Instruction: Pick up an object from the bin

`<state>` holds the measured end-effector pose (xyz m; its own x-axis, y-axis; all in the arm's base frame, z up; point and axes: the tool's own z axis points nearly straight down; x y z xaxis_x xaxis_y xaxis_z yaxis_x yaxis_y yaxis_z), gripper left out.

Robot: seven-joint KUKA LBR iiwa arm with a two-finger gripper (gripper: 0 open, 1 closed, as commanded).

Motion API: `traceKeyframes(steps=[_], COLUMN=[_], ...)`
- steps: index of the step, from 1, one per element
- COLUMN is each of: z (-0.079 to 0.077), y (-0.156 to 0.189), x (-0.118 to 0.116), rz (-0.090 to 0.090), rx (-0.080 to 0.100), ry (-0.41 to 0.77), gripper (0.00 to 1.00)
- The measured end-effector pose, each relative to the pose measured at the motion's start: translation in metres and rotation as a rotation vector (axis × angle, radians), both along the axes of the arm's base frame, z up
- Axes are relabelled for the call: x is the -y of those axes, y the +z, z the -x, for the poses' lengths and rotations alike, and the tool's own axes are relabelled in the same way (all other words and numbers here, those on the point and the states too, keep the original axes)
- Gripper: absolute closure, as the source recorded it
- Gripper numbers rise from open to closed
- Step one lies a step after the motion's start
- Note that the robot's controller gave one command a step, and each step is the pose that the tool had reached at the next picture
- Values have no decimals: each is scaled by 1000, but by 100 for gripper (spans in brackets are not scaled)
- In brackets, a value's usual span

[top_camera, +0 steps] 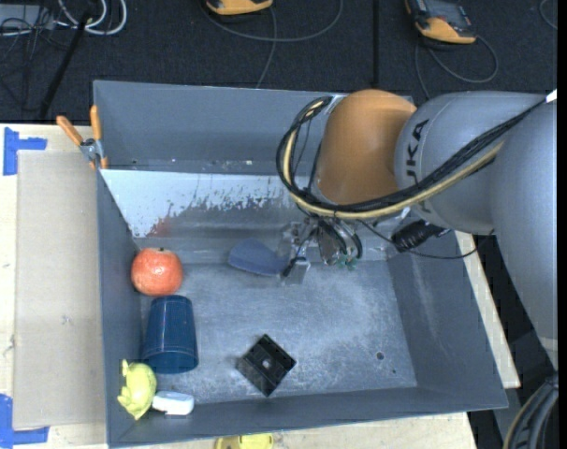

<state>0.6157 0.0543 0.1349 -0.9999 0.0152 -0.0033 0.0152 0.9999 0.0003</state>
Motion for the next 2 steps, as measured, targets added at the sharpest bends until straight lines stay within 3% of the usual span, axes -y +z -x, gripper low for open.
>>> traceKeyframes(steps=[2], z=[0], y=[16], x=[0], rz=[0], rx=[0], ry=[1], gripper=[100])
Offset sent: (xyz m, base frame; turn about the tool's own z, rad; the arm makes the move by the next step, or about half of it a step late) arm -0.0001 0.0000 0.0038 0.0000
